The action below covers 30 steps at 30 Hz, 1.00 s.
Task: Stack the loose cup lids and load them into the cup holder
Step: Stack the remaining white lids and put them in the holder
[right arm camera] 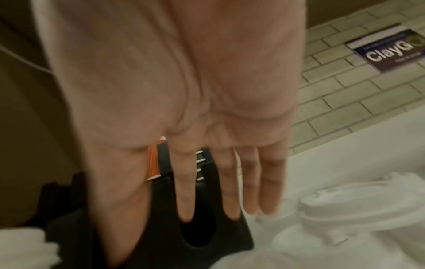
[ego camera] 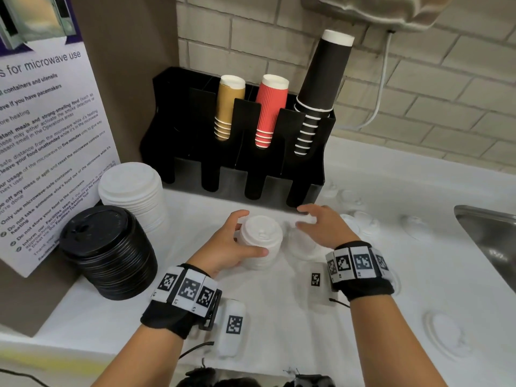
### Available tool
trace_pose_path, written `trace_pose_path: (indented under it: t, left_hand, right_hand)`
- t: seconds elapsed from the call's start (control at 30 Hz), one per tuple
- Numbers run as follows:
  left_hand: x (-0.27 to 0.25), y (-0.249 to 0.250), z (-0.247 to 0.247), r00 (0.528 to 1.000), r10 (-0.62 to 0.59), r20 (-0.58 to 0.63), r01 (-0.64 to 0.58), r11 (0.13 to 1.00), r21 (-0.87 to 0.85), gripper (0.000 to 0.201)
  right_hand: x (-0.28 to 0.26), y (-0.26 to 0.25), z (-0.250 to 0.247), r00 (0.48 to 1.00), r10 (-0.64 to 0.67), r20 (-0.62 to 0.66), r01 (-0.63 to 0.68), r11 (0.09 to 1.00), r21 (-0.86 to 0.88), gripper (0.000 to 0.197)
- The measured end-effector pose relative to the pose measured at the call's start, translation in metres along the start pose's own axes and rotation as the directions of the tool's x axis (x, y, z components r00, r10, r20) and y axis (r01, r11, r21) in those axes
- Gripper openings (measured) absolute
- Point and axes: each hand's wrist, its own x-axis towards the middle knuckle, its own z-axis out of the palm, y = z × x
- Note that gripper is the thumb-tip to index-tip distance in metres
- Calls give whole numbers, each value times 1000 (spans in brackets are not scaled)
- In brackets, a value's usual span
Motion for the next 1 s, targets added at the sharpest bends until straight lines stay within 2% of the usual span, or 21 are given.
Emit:
trace_pose_path:
  t: [0.07, 0.13, 0.33, 0.47, 0.57, 0.67, 0.8, 1.0]
  left_hand:
    - [-2, 2, 0, 1000, 17, 8, -17, 1000, -4, 83]
    - [-2, 3, 2, 999, 27, 23, -27, 1000, -7, 78]
    - [-3, 5, 4, 1000, 24, 14, -23, 999, -27, 70]
    - [-3, 5, 5, 999, 46, 3, -46, 999, -29, 65]
    - [-3, 4, 6, 999, 53, -1, -53, 998, -23, 66]
    - [-2, 5, 7, 998, 56, 2, -56, 998, -24, 67]
    - [-3, 5, 8, 997, 70, -17, -70, 997, -24, 68]
    - [-3, 5, 9, 998, 61, -31, -61, 998, -18, 84]
  right_hand:
    - [0, 5, 2, 986, 73, 148, -56, 992, -112, 62]
    - [1, 6, 7, 976, 98, 195, -69, 986, -149, 67]
    - [4, 7, 13, 987, 65, 150, -41, 987, -155, 56]
    - [2, 8, 5, 998, 56, 23, -54, 996, -73, 56]
    - [-3, 1, -3, 995, -55, -85, 69, 981, 183, 47]
    - [-13, -16, -3, 975, -205, -81, 221, 919, 327, 42]
    - [-18, -37, 4, 950, -311, -7, 298, 905, 303, 55]
    - [-17, -54, 10, 935, -347, 77, 331, 929, 163, 77]
